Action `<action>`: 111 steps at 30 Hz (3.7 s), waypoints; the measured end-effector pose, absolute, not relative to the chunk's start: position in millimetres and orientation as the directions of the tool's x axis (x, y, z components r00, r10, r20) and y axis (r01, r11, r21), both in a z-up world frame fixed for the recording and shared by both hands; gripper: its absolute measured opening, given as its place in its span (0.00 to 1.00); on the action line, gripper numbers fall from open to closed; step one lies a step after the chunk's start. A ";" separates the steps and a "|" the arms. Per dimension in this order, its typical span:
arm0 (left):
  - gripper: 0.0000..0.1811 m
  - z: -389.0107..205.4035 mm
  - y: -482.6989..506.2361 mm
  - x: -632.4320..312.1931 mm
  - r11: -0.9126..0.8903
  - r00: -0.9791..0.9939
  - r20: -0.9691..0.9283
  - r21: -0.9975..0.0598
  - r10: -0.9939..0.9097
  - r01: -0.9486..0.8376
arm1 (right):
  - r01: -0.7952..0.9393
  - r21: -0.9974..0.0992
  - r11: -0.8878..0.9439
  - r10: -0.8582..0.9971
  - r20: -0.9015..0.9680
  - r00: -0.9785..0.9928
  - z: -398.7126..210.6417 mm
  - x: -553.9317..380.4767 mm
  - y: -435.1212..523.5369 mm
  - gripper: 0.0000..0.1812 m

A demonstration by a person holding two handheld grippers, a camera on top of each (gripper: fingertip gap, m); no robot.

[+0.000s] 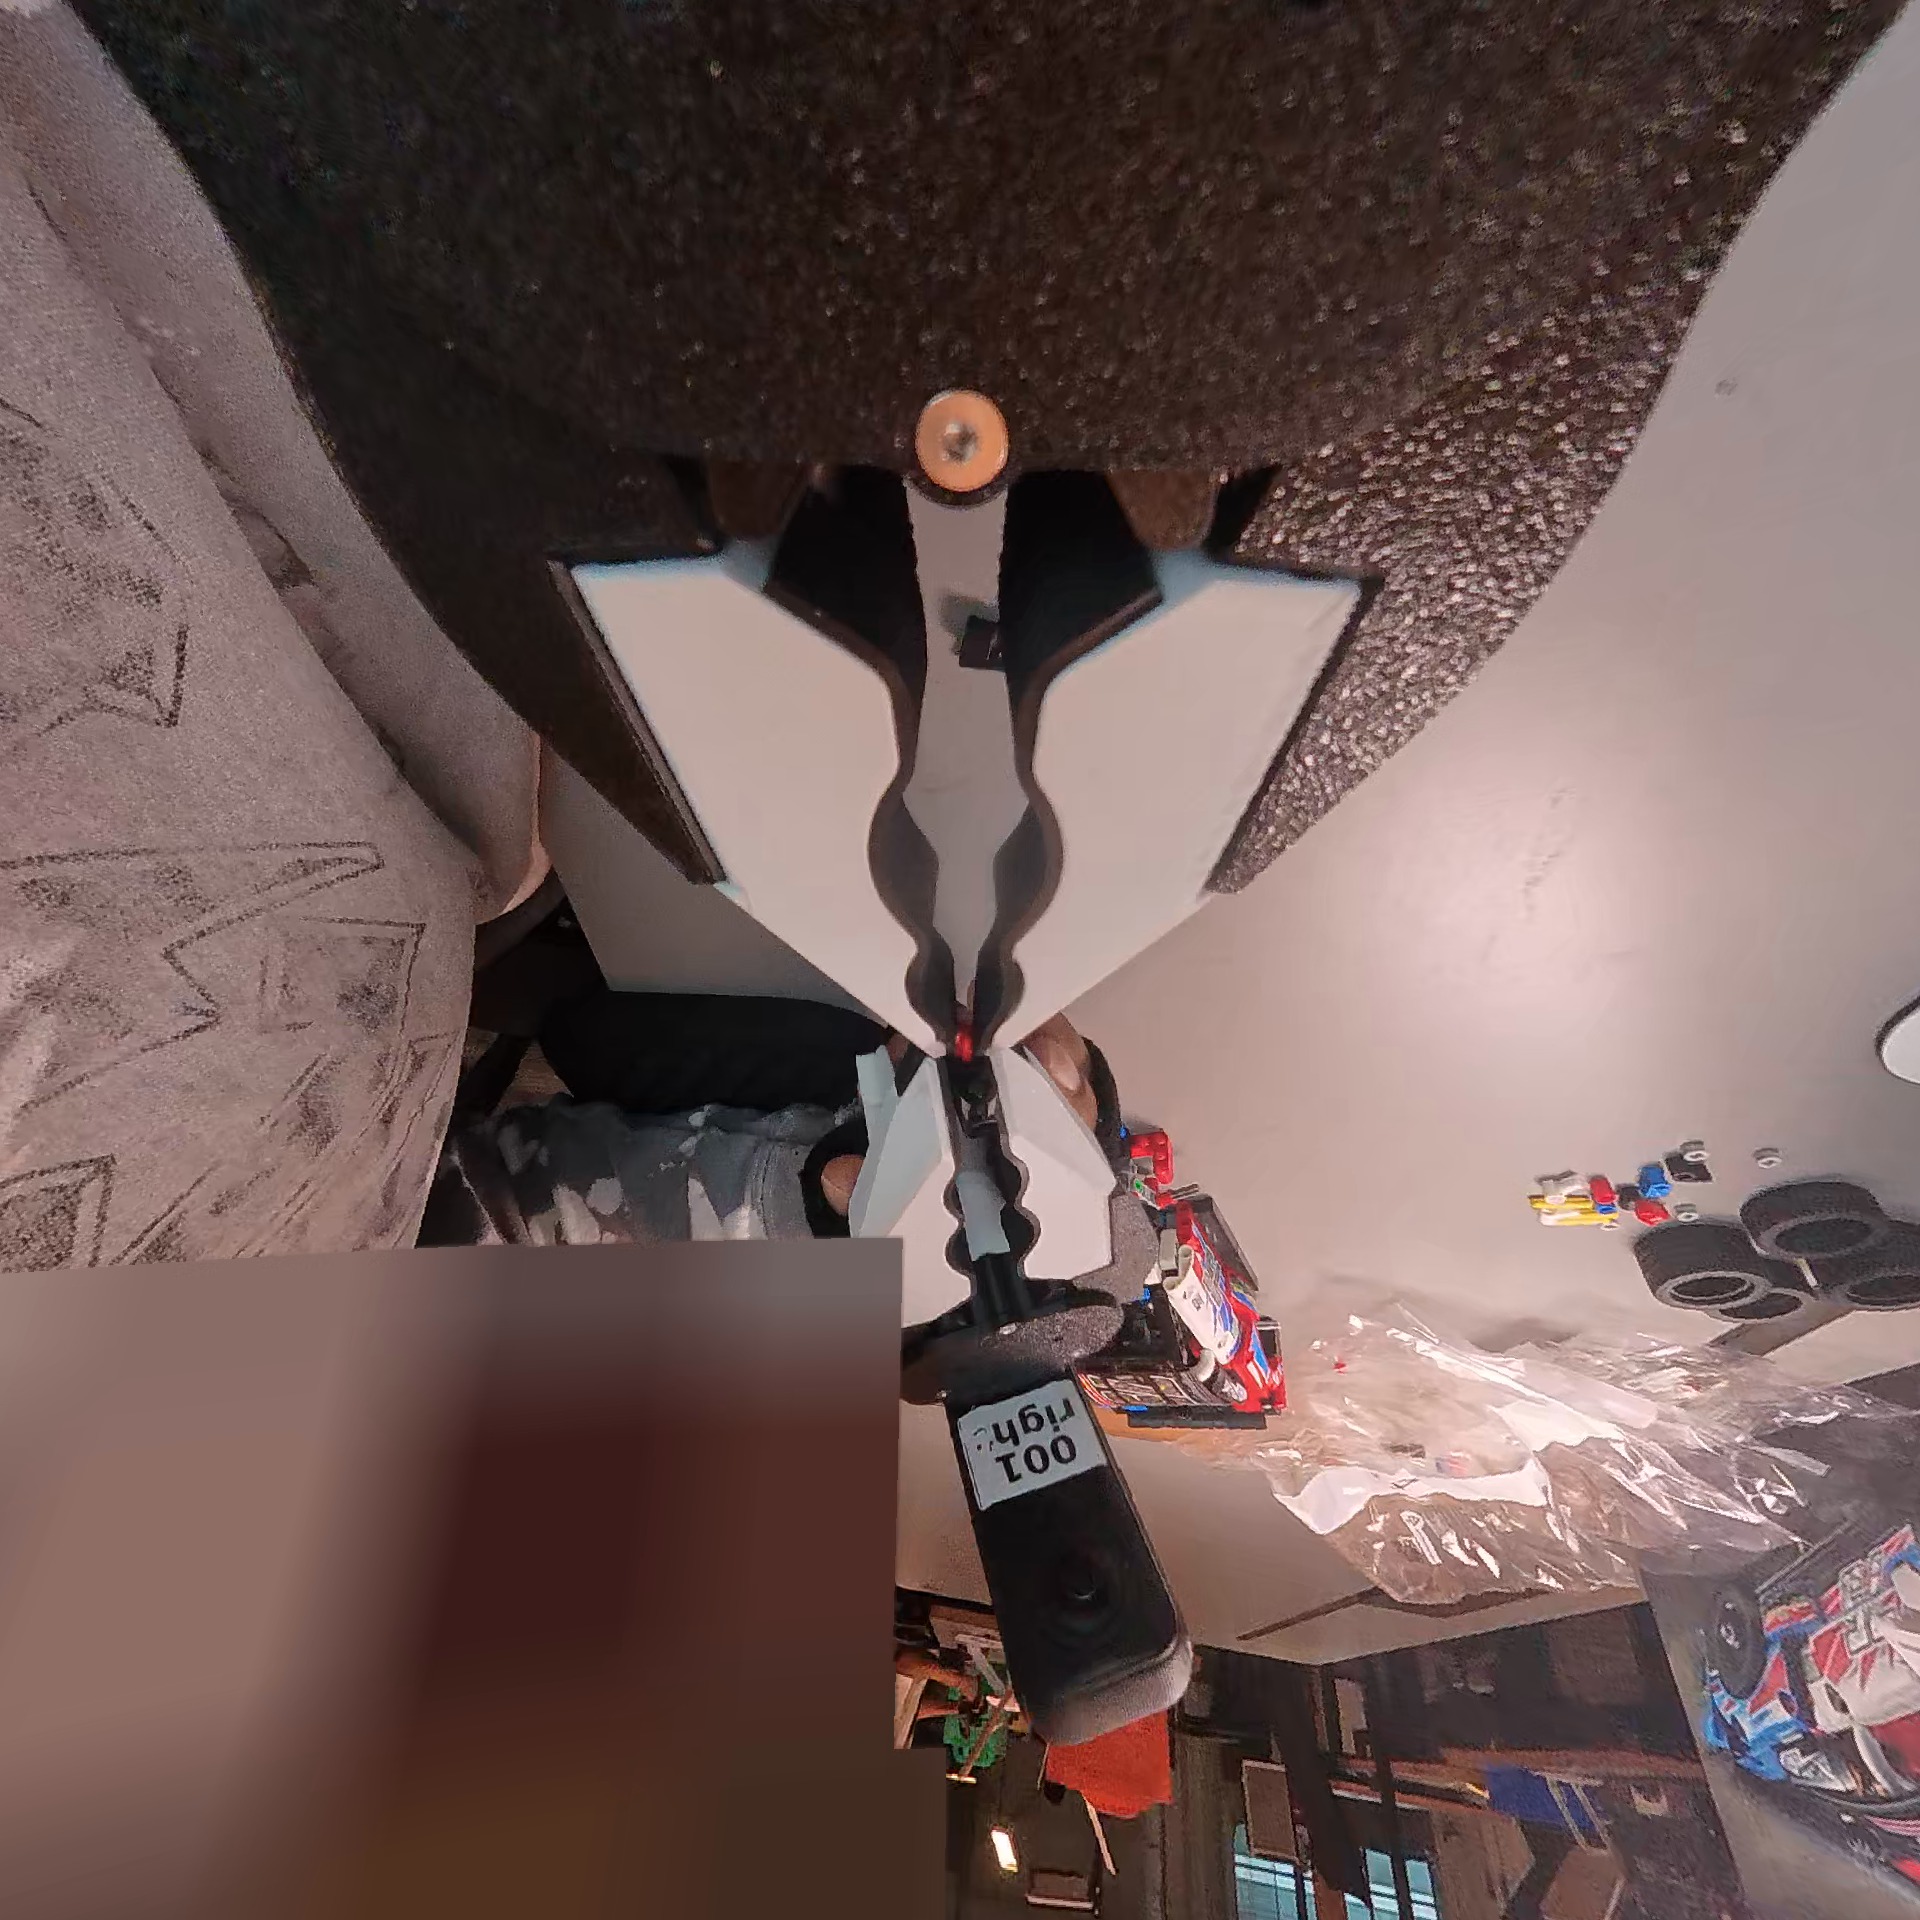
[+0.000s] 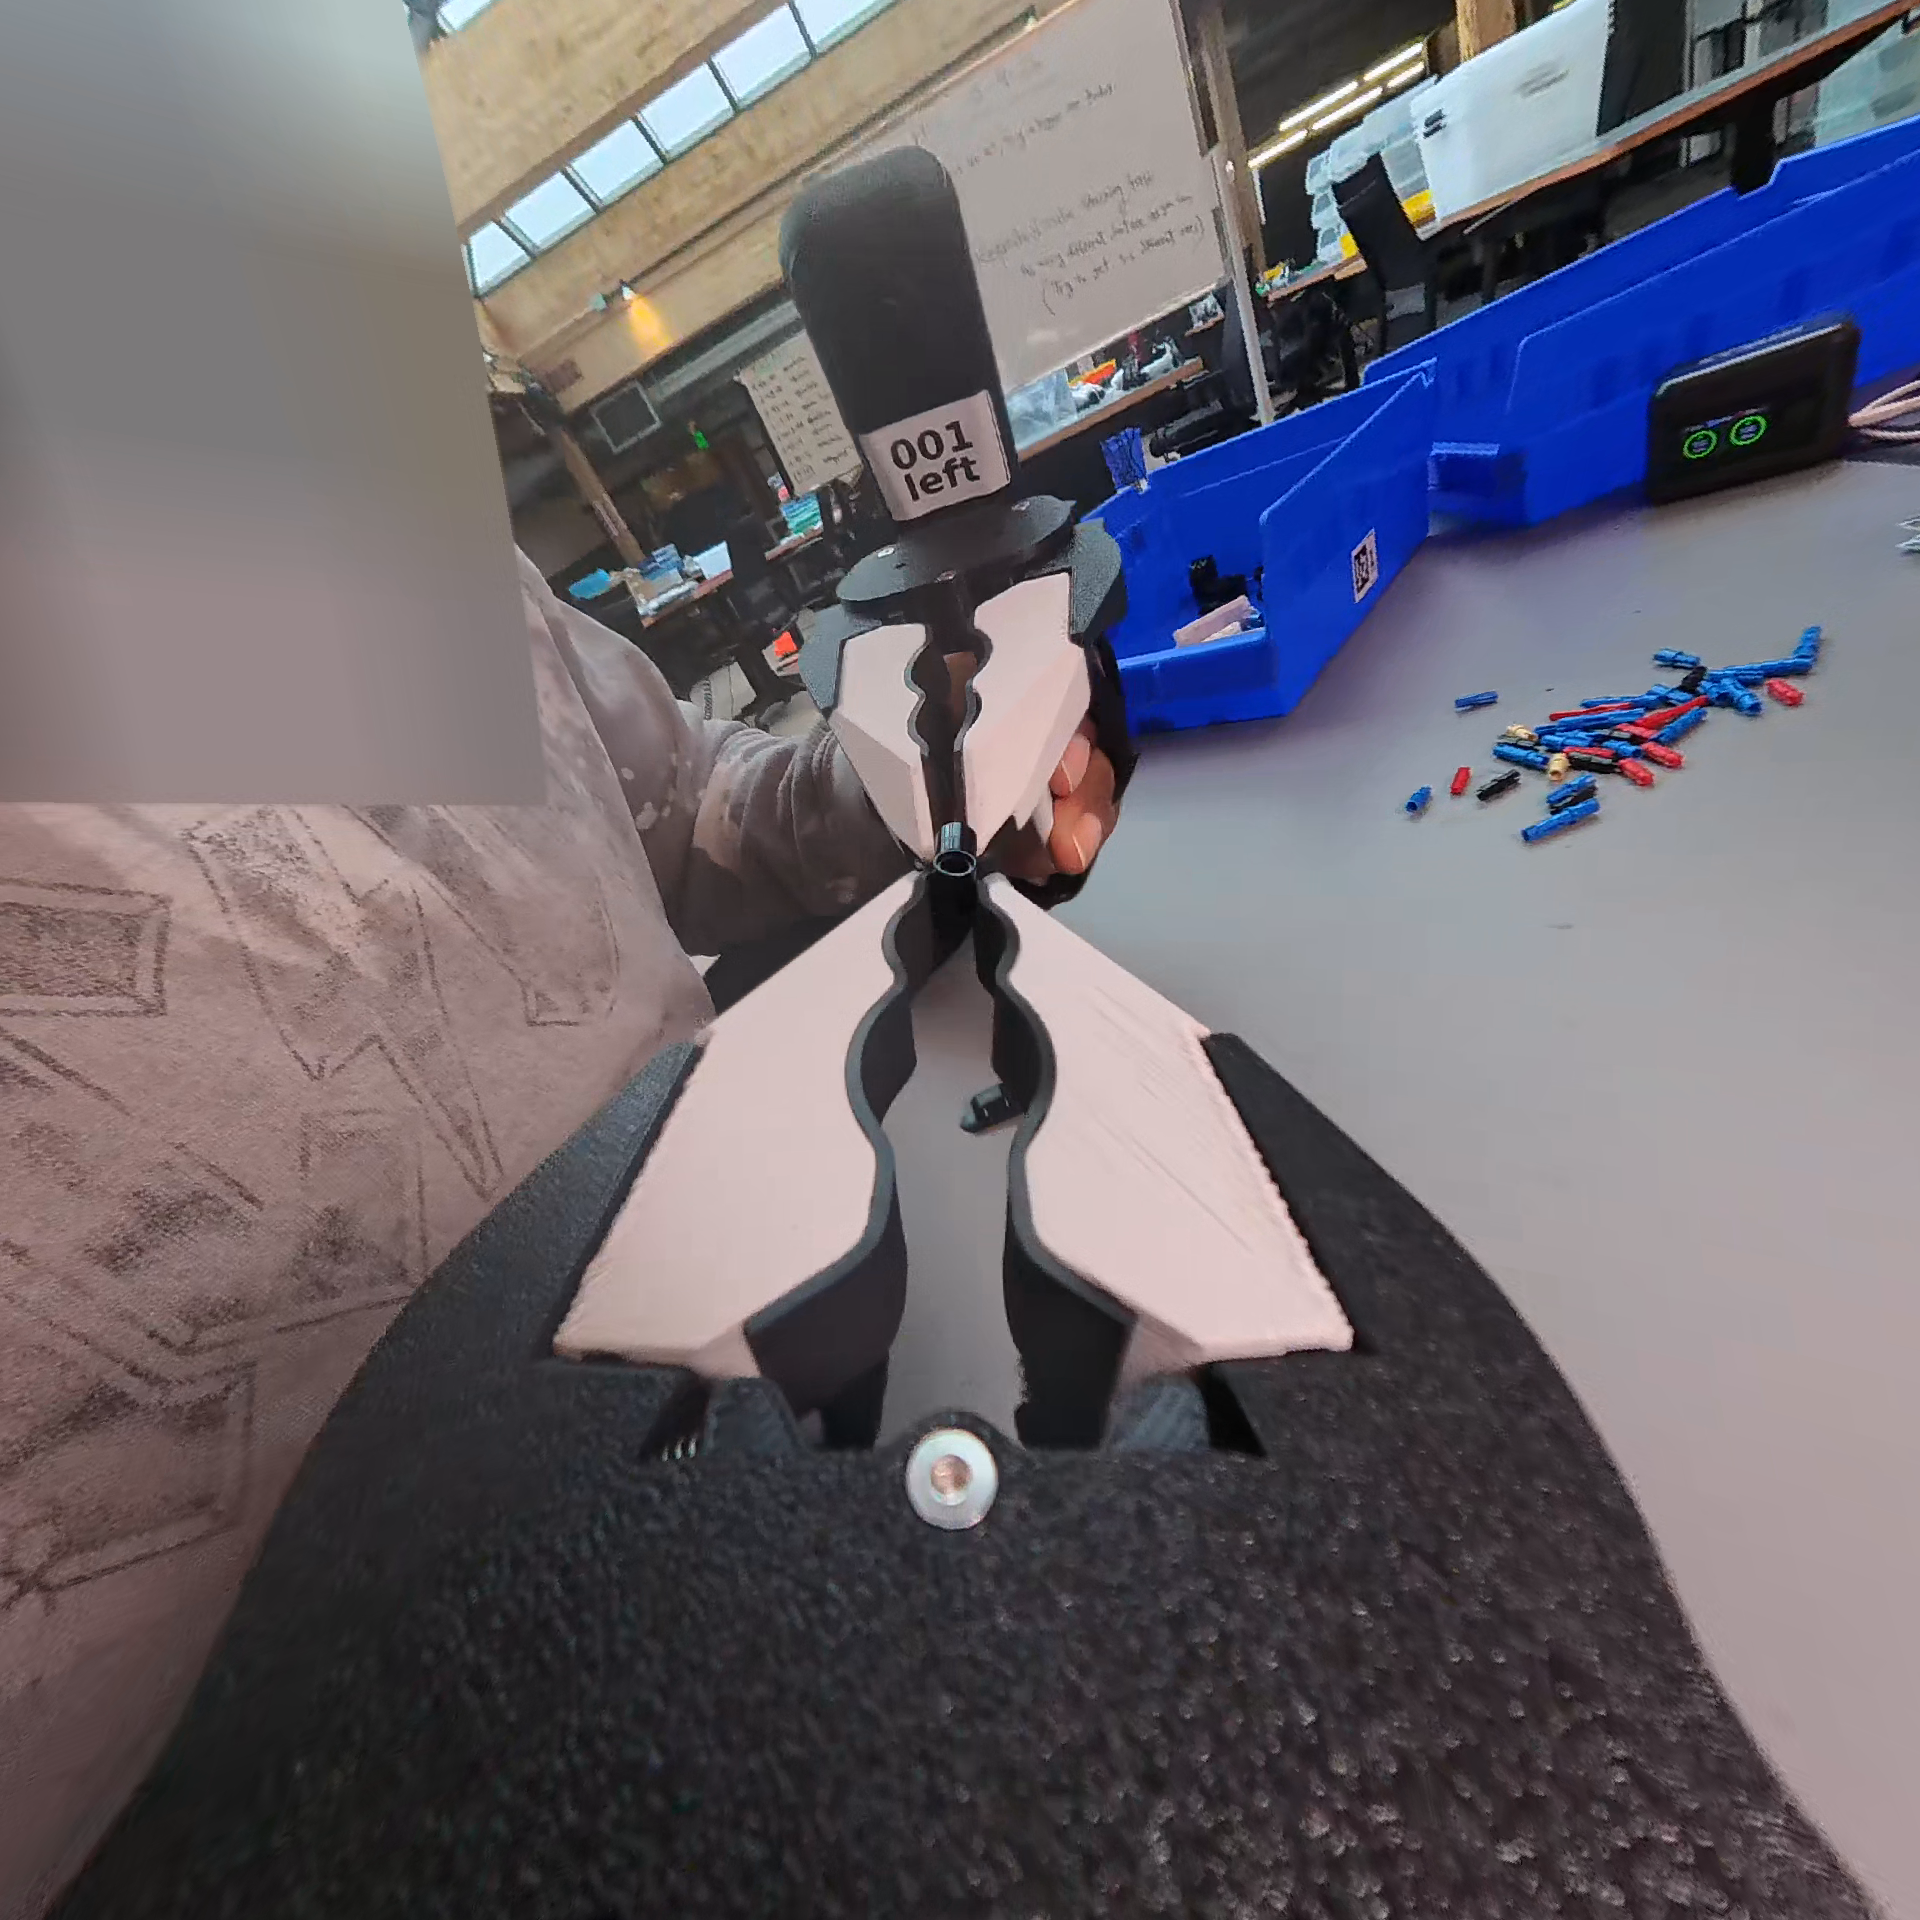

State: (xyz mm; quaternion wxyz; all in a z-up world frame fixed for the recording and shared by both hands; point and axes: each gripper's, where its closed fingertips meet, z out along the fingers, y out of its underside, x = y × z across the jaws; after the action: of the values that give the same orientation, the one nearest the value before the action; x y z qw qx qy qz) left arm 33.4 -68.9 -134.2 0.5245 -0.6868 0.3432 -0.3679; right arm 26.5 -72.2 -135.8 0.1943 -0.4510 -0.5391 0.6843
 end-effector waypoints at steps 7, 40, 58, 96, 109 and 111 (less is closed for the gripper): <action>0.00 -129.1 -62.0 30.8 -0.215 0.527 0.162 -0.976 -0.834 -0.039 | 0.199 -0.894 -0.402 0.729 -0.443 -0.521 -130.4 28.0 -63.4 0.02; 0.00 -113.3 -56.4 24.5 -0.153 0.596 0.130 -0.988 -0.792 0.012 | 0.105 -0.828 -0.551 0.687 -0.521 -0.505 -112.5 17.6 -53.1 0.03; 0.13 -127.0 -57.6 8.5 -0.556 0.319 0.629 -0.776 -0.708 0.298 | 0.003 -1.000 0.016 0.950 0.014 -0.313 -119.8 17.7 -52.8 0.03; 0.00 -118.8 -66.2 22.1 -0.484 0.280 0.563 -0.821 -0.778 0.303 | -0.040 -0.956 0.291 0.935 0.293 -0.201 -115.8 21.5 -70.5 0.12; 0.22 -157.6 -29.4 -42.1 -0.378 0.662 0.369 -0.915 -0.652 0.138 | 0.317 -0.943 0.102 0.977 0.035 -0.210 -180.2 20.4 -32.4 0.16; 0.30 -162.7 -25.9 -50.6 -0.365 0.707 0.322 -0.926 -0.630 0.097 | 0.353 -0.931 0.096 0.975 0.015 -0.224 -189.1 17.6 -35.3 0.16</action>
State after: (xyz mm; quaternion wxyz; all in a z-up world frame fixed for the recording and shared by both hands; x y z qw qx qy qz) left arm -50.6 -25.9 -162.7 0.5348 -0.7533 0.1768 -0.3395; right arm 17.6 -35.3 -189.1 0.3559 -0.5114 -0.6490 0.4366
